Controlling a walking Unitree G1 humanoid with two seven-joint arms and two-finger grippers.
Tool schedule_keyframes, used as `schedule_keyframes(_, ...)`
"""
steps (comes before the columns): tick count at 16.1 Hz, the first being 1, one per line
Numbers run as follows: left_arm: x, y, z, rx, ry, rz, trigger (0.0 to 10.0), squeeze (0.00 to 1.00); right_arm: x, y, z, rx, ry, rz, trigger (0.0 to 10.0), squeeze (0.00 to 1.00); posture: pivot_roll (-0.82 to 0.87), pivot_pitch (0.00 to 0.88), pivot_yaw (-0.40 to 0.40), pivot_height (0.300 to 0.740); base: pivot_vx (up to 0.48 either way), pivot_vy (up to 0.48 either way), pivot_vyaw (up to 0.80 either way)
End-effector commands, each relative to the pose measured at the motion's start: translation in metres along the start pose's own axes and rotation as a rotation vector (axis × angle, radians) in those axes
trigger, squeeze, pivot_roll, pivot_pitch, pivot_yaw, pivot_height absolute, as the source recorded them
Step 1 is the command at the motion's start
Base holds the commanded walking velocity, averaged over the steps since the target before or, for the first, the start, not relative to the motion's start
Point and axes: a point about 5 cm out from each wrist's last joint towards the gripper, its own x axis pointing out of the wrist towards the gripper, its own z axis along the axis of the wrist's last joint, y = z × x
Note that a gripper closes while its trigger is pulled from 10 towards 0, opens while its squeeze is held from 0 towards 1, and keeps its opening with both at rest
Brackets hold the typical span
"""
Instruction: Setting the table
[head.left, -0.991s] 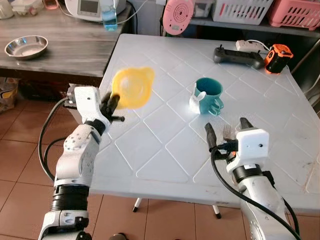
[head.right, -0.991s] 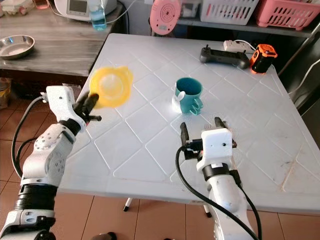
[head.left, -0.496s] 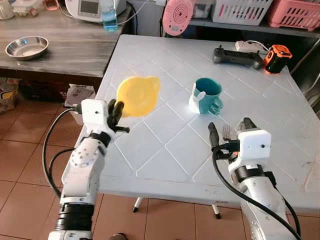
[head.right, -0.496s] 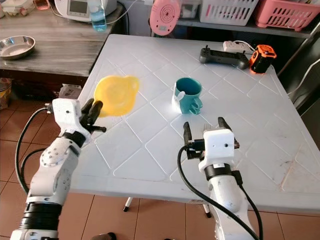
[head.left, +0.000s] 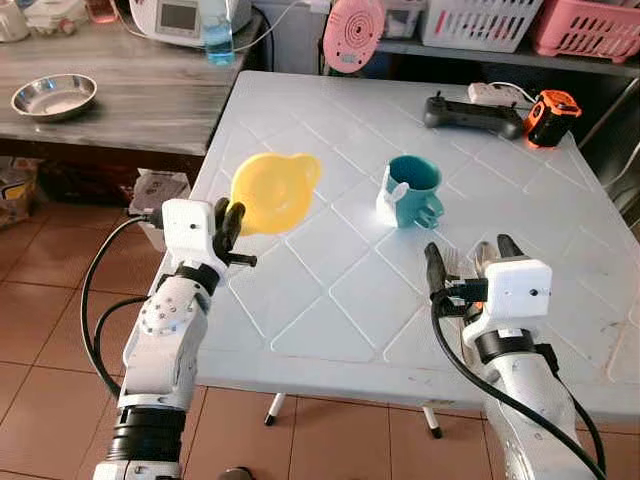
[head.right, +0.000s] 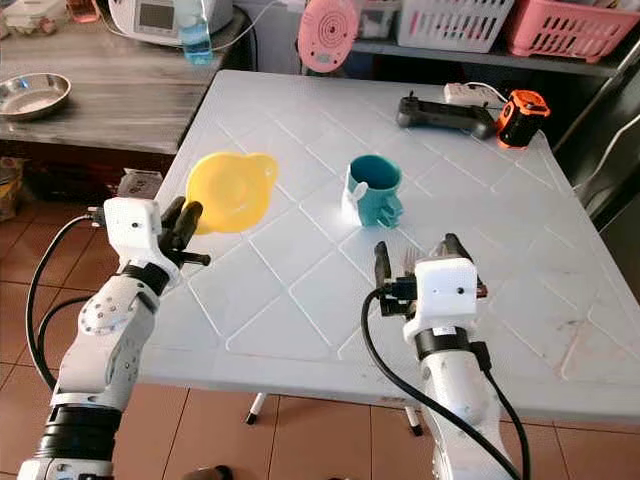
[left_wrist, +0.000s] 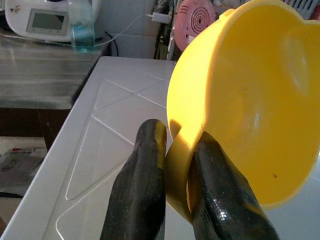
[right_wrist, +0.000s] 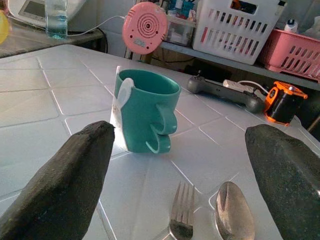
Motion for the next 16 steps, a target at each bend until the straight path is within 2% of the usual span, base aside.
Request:
schedule_keyframes(1, 0.003, -0.004, 0.002, 0.016, 0.0, -0.008, 10.0, 0.0, -0.001, -0.003, -0.001, 0.0, 0.009, -0.015, 10.0, 0.0, 0.19, 0.124, -0.055, 0.74, 0.0, 0.0, -0.77)
schedule_keyframes(3, 0.002, -0.002, -0.001, 0.04, 0.002, 0.0, 10.0, 0.0, -0.002, -0.002, -0.001, 0.003, 0.004, -0.011, 10.0, 0.0, 0.19, 0.124, -0.054, 0.74, 0.0, 0.0, -0.72)
schedule_keyframes(7, -0.011, 0.01, -0.017, 0.102, 0.036, 0.063, 10.0, 0.0, -0.004, -0.004, -0.004, -0.001, 0.004, -0.02, 10.0, 0.0, 0.19, 0.123, -0.053, 0.74, 0.0, 0.0, 0.0)
schedule_keyframes(9, -0.015, 0.012, -0.024, 0.099, 0.061, 0.07, 10.0, 0.0, -0.005, -0.004, -0.004, -0.002, 0.006, -0.02, 10.0, 0.0, 0.19, 0.122, -0.054, 0.74, 0.0, 0.0, 0.0)
schedule_keyframes(13, -0.013, 0.01, -0.026, 0.095, 0.062, 0.069, 10.0, 0.0, -0.002, -0.003, -0.003, -0.004, -0.004, -0.017, 10.0, 0.0, 0.2, 0.118, -0.061, 0.74, 0.0, 0.0, 0.0)
schedule_keyframes(16, -0.012, 0.011, -0.027, 0.096, 0.066, 0.073, 10.0, 0.0, -0.003, -0.012, -0.001, -0.031, -0.025, -0.077, 10.0, 0.0, 0.2, 0.119, -0.059, 0.74, 0.0, 0.247, 0.0)
